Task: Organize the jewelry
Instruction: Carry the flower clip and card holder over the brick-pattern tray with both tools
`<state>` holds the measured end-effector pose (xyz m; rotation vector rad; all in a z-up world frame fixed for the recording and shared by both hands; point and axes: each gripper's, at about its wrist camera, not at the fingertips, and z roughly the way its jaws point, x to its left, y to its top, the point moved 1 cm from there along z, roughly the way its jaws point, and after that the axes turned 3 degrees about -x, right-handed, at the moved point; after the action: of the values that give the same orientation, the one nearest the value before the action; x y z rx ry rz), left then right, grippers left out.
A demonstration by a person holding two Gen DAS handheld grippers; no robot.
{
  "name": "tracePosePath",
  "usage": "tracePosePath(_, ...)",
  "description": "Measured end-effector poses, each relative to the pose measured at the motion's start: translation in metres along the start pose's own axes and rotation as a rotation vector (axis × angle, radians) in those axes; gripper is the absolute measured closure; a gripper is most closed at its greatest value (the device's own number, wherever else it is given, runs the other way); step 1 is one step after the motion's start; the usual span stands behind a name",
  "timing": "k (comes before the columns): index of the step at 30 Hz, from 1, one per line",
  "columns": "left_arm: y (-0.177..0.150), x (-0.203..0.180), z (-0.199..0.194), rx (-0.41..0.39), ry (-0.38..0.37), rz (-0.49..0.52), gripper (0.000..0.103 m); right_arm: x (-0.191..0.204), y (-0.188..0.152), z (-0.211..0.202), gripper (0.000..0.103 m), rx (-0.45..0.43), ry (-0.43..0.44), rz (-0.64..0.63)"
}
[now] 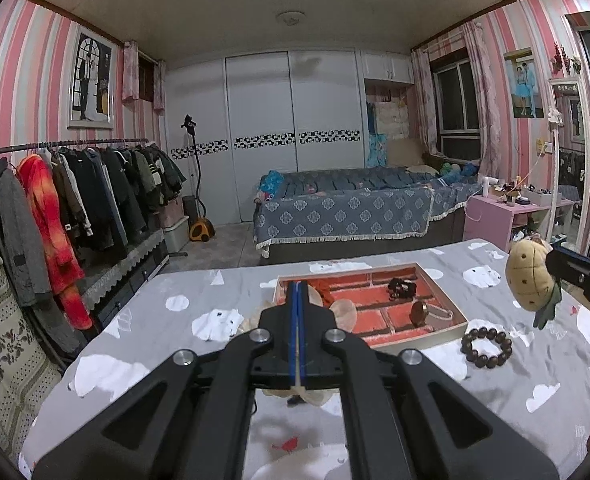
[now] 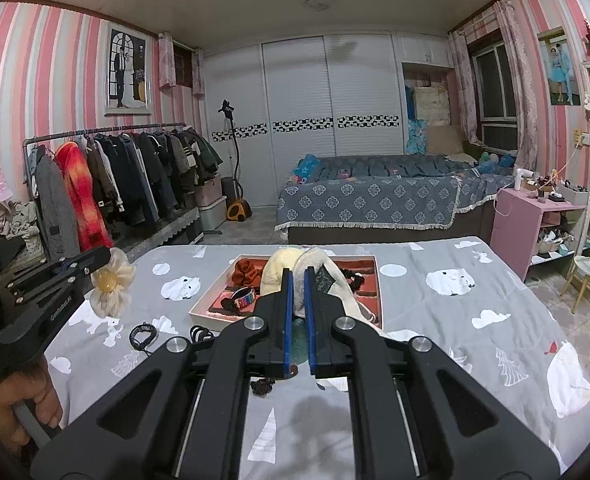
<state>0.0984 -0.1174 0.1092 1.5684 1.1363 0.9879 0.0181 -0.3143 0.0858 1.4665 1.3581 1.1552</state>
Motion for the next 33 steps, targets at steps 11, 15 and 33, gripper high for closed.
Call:
tracePosePath(11,0.032,0.004,0.080,0.043,-0.024,-0.008,0.103,-0.006,0.028,0.071,0.096,0.001,0.014,-0.011)
tracePosePath(15,0.038,-0.001,0.121,0.063,-0.030,-0.005,0.103,-0.015,0.041,0.116,0.096,0.010,0.005,-0.021)
tracePosePath(33,-0.033,-0.021,0.318,0.350,-0.040,-0.012,0.103,-0.029,-0.021,0.343,0.096,0.334,-0.040,-0.099)
